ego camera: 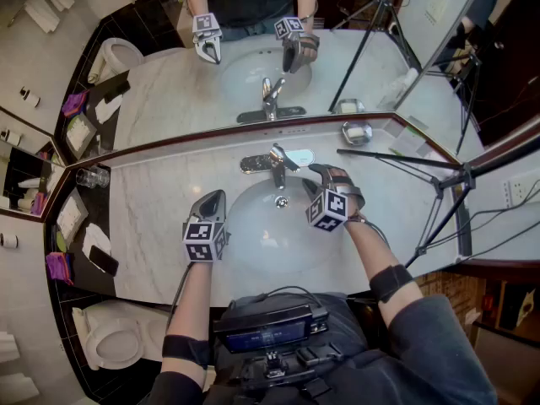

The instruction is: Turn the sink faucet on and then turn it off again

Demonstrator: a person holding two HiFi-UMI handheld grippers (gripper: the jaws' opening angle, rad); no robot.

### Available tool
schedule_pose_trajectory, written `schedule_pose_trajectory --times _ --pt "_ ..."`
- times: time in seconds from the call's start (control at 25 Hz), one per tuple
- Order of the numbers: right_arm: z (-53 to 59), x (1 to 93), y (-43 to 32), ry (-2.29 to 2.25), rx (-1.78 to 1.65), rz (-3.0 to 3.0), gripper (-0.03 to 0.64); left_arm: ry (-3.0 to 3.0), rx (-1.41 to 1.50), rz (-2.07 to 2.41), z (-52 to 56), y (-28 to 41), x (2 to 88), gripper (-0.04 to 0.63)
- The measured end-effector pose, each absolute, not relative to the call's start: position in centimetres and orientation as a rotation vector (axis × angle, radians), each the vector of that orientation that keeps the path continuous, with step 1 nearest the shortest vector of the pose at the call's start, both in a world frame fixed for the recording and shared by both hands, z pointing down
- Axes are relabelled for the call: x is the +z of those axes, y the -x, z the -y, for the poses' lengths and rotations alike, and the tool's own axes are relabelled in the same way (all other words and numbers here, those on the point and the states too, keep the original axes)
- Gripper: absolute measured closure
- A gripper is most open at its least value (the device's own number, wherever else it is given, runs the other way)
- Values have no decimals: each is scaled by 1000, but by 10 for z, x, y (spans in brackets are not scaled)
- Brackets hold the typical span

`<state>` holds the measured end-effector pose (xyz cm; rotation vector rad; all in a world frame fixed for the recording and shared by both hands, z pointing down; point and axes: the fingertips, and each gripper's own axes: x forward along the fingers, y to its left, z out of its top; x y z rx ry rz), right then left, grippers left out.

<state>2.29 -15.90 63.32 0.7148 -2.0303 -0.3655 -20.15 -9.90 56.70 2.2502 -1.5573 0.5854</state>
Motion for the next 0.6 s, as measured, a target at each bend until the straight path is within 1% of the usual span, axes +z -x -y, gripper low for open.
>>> schedule_pose_trajectory --times 0.28,0.6 --pt "178 650 1 -536 -631 1892 420 -2259 593 1543 106 198 573 595" --pt "192 667 25 -439 -696 1860 420 -2247 608 1541 107 202 579 595"
